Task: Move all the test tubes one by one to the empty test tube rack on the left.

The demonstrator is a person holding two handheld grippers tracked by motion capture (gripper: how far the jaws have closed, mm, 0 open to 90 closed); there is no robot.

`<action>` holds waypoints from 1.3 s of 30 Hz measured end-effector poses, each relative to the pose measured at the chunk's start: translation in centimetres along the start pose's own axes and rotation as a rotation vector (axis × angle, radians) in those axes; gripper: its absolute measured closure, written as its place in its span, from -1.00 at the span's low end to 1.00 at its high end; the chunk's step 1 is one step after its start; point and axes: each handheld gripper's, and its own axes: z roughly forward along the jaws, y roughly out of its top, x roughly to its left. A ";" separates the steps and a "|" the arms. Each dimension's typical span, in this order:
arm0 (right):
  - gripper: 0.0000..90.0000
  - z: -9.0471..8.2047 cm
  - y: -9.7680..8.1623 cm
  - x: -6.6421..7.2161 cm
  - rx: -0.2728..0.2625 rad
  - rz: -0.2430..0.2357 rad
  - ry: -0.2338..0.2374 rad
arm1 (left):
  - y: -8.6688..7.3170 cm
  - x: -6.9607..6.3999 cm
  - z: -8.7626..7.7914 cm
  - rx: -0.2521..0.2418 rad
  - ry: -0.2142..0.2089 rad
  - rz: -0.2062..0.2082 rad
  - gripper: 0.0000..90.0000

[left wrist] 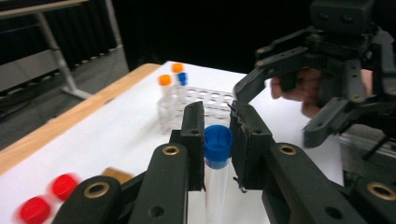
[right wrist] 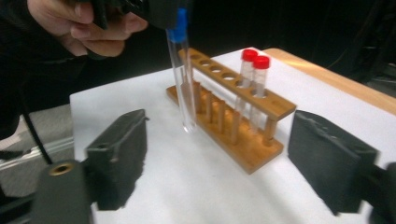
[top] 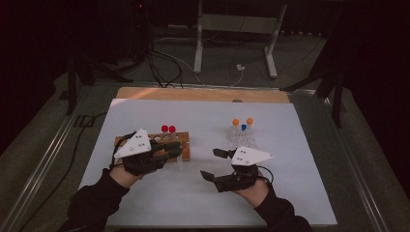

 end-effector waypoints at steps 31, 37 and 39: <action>-0.95 -0.7 0.0 -0.2 -0.018 -0.018 0.004 | -1.7 8.7 -2.1 0.013 0.279 -0.102 0.72; -0.95 -0.8 -0.1 -0.3 -0.015 -0.013 -0.001 | -2.9 9.2 -1.0 0.024 0.282 -0.111 0.72; -0.95 -0.9 -0.2 -0.4 -0.015 -0.014 -0.002 | -3.2 9.2 -0.8 0.023 0.279 -0.120 0.72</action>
